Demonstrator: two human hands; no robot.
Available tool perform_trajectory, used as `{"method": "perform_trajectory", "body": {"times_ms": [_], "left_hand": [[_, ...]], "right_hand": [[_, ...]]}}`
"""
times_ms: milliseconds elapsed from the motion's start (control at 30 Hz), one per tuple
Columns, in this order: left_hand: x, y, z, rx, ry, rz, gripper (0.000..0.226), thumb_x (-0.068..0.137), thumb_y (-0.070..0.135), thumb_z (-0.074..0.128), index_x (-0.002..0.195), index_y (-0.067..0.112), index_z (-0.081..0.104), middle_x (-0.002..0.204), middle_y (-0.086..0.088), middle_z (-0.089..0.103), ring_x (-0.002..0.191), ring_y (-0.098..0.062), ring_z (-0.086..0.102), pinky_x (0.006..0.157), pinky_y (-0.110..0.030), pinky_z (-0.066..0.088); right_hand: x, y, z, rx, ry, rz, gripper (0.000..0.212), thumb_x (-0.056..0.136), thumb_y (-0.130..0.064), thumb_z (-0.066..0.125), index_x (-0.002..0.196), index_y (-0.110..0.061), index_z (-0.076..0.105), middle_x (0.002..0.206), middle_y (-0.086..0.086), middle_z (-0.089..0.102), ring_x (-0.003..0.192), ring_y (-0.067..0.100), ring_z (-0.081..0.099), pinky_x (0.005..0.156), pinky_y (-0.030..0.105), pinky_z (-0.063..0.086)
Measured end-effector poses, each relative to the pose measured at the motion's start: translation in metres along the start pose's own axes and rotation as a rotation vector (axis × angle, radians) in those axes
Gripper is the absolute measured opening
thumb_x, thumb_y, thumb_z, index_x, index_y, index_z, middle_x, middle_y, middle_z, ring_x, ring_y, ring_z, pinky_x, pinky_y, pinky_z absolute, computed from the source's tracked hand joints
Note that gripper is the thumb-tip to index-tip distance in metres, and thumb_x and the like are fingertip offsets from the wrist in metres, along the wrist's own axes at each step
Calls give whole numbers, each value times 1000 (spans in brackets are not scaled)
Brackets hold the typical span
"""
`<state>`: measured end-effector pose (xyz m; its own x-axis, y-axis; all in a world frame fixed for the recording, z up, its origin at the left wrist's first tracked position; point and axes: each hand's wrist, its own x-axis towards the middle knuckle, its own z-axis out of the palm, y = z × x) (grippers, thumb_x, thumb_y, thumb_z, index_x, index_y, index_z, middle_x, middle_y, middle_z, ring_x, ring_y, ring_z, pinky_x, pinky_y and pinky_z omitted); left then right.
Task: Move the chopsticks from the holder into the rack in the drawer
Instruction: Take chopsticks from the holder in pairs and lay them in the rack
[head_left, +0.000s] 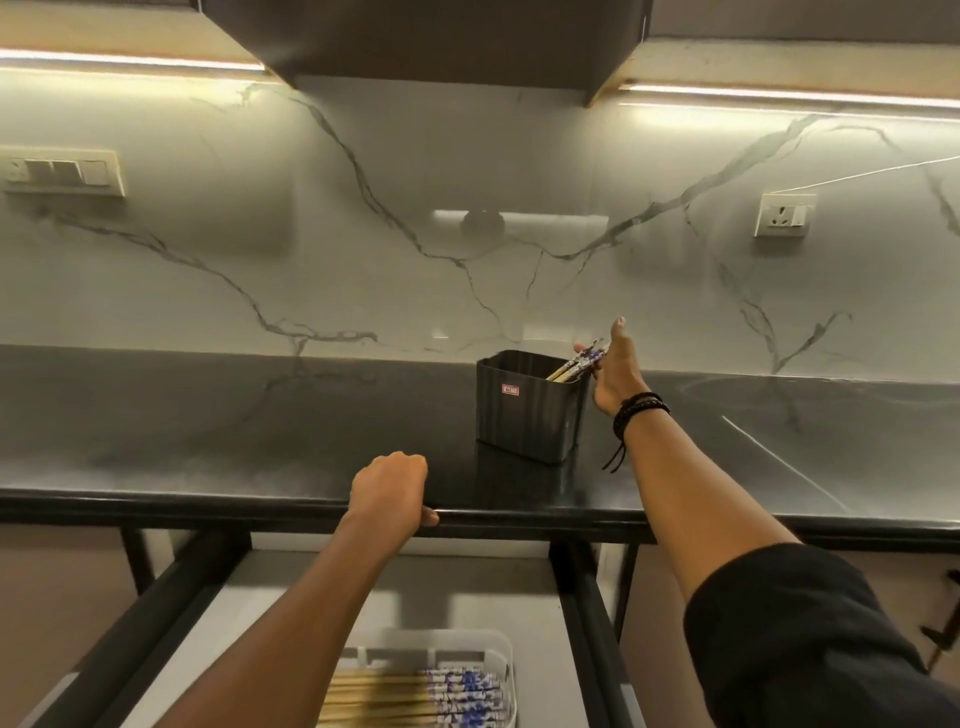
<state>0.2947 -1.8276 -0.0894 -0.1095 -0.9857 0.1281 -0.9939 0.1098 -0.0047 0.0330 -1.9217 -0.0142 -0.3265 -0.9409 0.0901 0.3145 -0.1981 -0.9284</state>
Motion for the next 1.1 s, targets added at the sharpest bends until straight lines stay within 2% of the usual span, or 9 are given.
{"method": "perform_trajectory", "body": {"times_ms": [133,200,267,367,433,500,900,1000,1100], "left_hand": [[2,0,0,-17,-8,10,36,81,41,73,96,12,58,85,-2,57,78,-17,53,70,-30,45],[2,1,2,-23,-1,13,37,82,42,73,99,11,60,88,-3,59,82,-18,57,75,-31,50],[0,1,3,-39,7,10,38,82,41,73,101,11,61,88,-2,60,87,-19,62,82,-33,53],[-3,2,6,-63,31,9,36,84,41,71,101,10,62,85,-1,57,84,-17,61,80,-30,52],[-7,1,7,-85,46,6,35,86,40,69,102,11,61,85,0,55,79,-15,56,74,-27,48],[-11,0,10,-121,53,4,33,87,39,67,103,11,61,85,-1,56,78,-14,55,75,-27,49],[-32,2,21,-232,139,5,26,95,38,56,101,12,60,88,-1,59,79,-12,56,77,-26,50],[-32,0,24,-243,137,5,24,95,36,56,100,12,59,86,0,57,77,-11,54,73,-24,48],[-28,0,26,-231,151,0,24,96,35,55,101,12,59,91,-1,60,83,-14,57,75,-27,49]], "right_hand": [[-3,-9,6,-207,-38,-86,61,101,-50,34,143,-6,35,136,15,57,131,26,43,117,45,16],[-10,-13,10,-382,-53,-174,46,101,-39,43,127,-2,51,120,12,62,112,22,50,108,41,31],[-18,-16,14,-575,-60,-276,23,96,-25,57,108,-6,58,97,7,61,94,21,54,93,37,46],[-30,-15,17,-780,-62,-343,28,88,-16,69,111,-4,58,101,13,64,92,26,64,88,40,56],[-39,-14,18,-753,-77,-340,27,88,-10,68,112,0,59,104,20,68,91,32,70,84,45,59],[-44,-17,18,-697,-77,-316,19,89,-7,66,106,2,61,100,23,70,86,34,73,81,47,60],[-78,-30,17,-676,-40,-409,18,89,-11,68,101,1,64,98,19,72,89,29,73,80,42,61],[-78,-37,15,-605,36,-458,17,88,-10,69,100,2,65,96,19,72,86,27,73,79,42,61],[-86,-46,11,-424,95,-449,15,87,-9,69,97,1,66,94,20,72,86,29,73,78,43,61]]}}
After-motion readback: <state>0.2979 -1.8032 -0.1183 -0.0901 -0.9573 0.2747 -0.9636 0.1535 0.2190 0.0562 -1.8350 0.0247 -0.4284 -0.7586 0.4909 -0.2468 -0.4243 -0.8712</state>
